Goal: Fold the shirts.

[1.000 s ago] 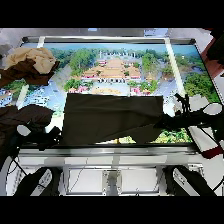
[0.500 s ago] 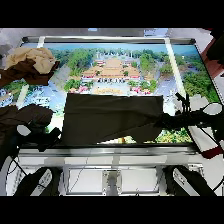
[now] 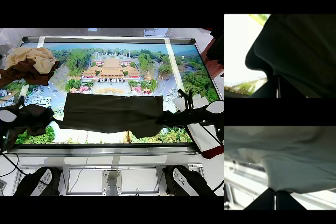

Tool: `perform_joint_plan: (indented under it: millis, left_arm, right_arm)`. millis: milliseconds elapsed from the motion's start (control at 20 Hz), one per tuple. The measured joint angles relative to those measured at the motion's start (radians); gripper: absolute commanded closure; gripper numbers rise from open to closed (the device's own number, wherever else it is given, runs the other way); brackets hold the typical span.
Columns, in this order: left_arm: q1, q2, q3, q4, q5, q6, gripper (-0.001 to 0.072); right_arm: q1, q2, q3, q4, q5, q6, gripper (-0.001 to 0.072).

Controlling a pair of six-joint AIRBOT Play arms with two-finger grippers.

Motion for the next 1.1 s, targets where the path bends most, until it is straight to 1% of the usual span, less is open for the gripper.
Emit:
perform_joint_plan:
  millis: [200, 450, 600, 800, 900, 1050, 1100]
  left_arm:
    - [-0.003, -0.035, 0.064, -0.105, 0.088, 0.06, 0.0695]
    - [-0.063, -0.218, 0.169, -0.182, 0.23, 0.107, 0.0695]
    - [-0.121, -0.37, 0.259, -0.2, 0.312, 0.119, 0.0696]
    - [-0.156, -0.544, 0.347, -0.208, 0.362, 0.127, 0.0695]
    - [-0.162, -0.598, 0.368, -0.208, 0.384, 0.129, 0.0695]
    - [-0.167, -0.645, 0.382, -0.198, 0.418, 0.13, 0.0694]
    - [-0.167, -0.654, 0.385, -0.195, 0.424, 0.13, 0.0675]
  right_arm:
    - [0.006, -0.01, 0.055, 0.015, -0.1, 0.0, 0.0688]
    - [0.008, -0.107, 0.074, 0.024, -0.219, -0.001, 0.0688]
    - [0.008, -0.196, 0.077, 0.049, -0.321, -0.021, 0.0688]
    - [0.008, -0.32, 0.078, 0.155, -0.463, -0.09, 0.0688]
    - [0.008, -0.372, 0.078, 0.207, -0.522, -0.117, 0.0688]
    - [0.008, -0.43, 0.078, 0.245, -0.576, -0.142, 0.0686]
    - [0.008, -0.44, 0.078, 0.248, -0.587, -0.146, 0.0685]
